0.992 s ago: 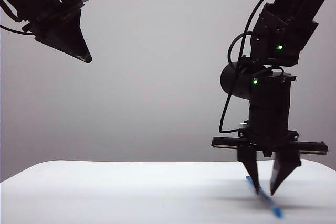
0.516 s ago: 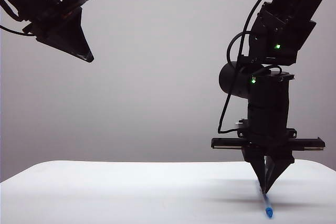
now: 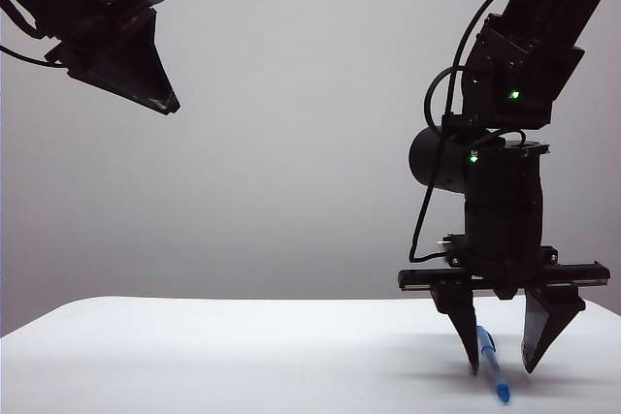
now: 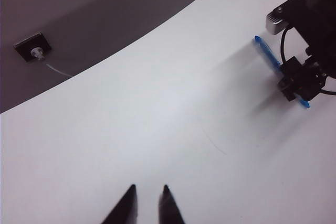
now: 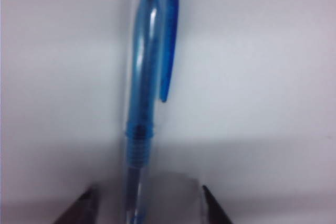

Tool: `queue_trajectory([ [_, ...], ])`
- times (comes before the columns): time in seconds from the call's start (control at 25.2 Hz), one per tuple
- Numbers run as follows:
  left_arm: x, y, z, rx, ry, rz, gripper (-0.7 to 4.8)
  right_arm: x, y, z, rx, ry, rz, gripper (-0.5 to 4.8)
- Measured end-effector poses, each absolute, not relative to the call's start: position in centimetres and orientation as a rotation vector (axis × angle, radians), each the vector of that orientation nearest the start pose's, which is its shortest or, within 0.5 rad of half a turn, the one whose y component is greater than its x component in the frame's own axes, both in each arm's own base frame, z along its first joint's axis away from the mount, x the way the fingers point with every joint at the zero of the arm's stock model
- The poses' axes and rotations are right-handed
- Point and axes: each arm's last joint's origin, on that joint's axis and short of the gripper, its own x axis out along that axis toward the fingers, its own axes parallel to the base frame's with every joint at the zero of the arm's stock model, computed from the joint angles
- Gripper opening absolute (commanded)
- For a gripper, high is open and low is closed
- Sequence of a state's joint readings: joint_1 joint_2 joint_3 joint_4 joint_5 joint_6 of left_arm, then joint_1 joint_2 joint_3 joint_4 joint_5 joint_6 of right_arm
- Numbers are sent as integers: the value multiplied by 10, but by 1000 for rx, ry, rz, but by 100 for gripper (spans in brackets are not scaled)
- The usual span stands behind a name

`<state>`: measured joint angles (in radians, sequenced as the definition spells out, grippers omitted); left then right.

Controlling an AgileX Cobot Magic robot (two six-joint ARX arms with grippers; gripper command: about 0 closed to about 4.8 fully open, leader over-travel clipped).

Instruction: Pick up the pen and remove the cap.

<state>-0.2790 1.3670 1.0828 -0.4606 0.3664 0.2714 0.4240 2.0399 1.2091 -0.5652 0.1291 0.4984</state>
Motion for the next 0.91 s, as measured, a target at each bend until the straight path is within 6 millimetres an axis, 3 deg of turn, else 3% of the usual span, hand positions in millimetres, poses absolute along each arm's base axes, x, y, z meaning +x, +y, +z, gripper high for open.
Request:
queue_trajectory([
  [0.12, 274, -90, 287, 214, 667, -719, 57, 335, 148, 102, 31, 1362, -97, 186],
  [0.16, 274, -90, 287, 209, 669, -720, 57, 336, 148, 101, 36, 1372, -93, 83],
  [0.24, 274, -90, 287, 200, 673, -716, 57, 337, 149, 100, 57, 1386, -70, 1],
  [0.67, 275, -90, 288, 198, 651, -714, 57, 333, 149, 108, 25, 1382, -5, -1],
  [0.83, 278, -91, 291, 182, 614, -706, 60, 335, 151, 148, 3, 1276, 98, -1],
  [0.91, 280, -91, 294, 161, 590, -704, 97, 336, 152, 176, 10, 1191, 181, -1],
])
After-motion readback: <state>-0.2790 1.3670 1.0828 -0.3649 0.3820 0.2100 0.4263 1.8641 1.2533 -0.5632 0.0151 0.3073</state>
